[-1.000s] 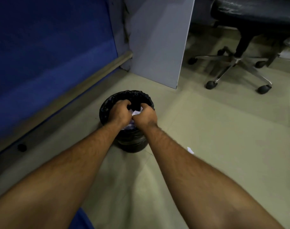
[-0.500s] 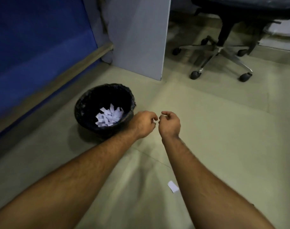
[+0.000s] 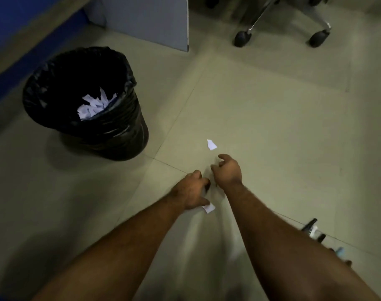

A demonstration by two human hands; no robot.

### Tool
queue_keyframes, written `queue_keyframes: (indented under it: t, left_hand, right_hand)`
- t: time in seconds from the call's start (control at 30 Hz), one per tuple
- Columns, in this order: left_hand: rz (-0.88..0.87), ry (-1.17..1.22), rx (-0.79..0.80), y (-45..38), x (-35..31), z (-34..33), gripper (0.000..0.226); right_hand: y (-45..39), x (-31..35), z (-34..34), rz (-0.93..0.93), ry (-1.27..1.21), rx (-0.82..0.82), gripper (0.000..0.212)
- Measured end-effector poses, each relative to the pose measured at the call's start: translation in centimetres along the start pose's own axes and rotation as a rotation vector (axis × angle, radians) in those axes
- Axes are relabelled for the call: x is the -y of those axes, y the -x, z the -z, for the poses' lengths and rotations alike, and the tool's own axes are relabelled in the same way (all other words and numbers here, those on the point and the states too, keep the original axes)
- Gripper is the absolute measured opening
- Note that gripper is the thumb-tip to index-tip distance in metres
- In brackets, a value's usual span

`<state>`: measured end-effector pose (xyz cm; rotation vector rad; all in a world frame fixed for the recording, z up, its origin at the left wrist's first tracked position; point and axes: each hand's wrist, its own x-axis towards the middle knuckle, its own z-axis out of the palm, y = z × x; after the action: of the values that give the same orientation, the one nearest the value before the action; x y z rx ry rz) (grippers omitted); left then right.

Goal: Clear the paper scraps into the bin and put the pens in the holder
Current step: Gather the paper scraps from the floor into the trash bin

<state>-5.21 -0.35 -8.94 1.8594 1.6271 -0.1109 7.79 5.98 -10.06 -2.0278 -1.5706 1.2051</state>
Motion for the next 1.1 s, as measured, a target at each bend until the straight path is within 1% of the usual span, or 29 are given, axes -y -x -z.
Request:
queue_keyframes:
  t: [0.1,0.17,0.23,0.3,0.37,0.47,0.6,0.67,0.73,0.83,0.93,1.03,1.1]
  left_hand:
    - [-0.028,-0.072,-0.029,-0.4,0.3,-0.9,0.055]
    - [-0.007,-0.073,-0.037,-1.0,0.4,-0.7,0.053]
    - [0.049,-0.013,-0.077,-1.7,0.7,0.0,0.045]
    - [0.116,0.023,-0.15,-2.5,1.2,0.7,0.034]
    - [0.196,0.025,-0.193,-2.8,1.7,0.9,0.031]
    - [0.245,0.051,-0.224,-2.9,2.1,0.8,0.032]
    - [0.215,0.024,-0.216,-2.8,2.2,0.1,0.044]
    - [0.224,0.01,-0.226,-3.0,2.3,-0.3,0.04]
    - [0.266,0.057,-0.252,-3.4,2.2,-0.4,0.034]
    - [0.312,0.048,-0.317,-3.5,2.3,-0.5,0.035]
    - [0.347,0.003,-0.34,-3.0,2.4,-0.7,0.027]
    - [0.381,0.041,-0.375,-2.5,2.7,-0.7,0.023]
    - [0.404,0.088,-0.39,-2.1,2.6,-0.4,0.023]
  right_hand:
    - [-0.9,0.0,-0.9,0.003,0.059,-0.046,0.054]
    - [-1.3,0.0,-1.2,0.01,0.115,-0.055,0.055]
    - [-1.7,0.1,-1.5,0.019,0.139,-0.045,0.054]
    - [-2.0,0.1,-1.7,0.035,0.168,-0.047,0.053]
    - [-2.1,0.1,-1.9,0.058,0.208,-0.039,0.052]
    - [-2.1,0.2,-2.0,0.095,0.235,-0.035,0.052]
    - [-3.1,0.8,-2.1,0.118,0.172,-0.049,0.056]
    - [-3.7,1.1,-2.2,0.129,0.216,-0.042,0.053]
    - [-3.9,1.2,-2.3,0.152,0.29,-0.044,0.043]
    - [-3.1,0.8,-3.1,0.186,0.321,-0.084,0.031]
    - [-1.8,-0.3,-3.5,0.204,0.325,-0.123,0.04]
    - [-0.9,-1.1,-3.6,0.258,0.335,-0.169,0.029]
    - [-0.4,-1.4,-3.9,0.262,0.37,-0.177,0.029]
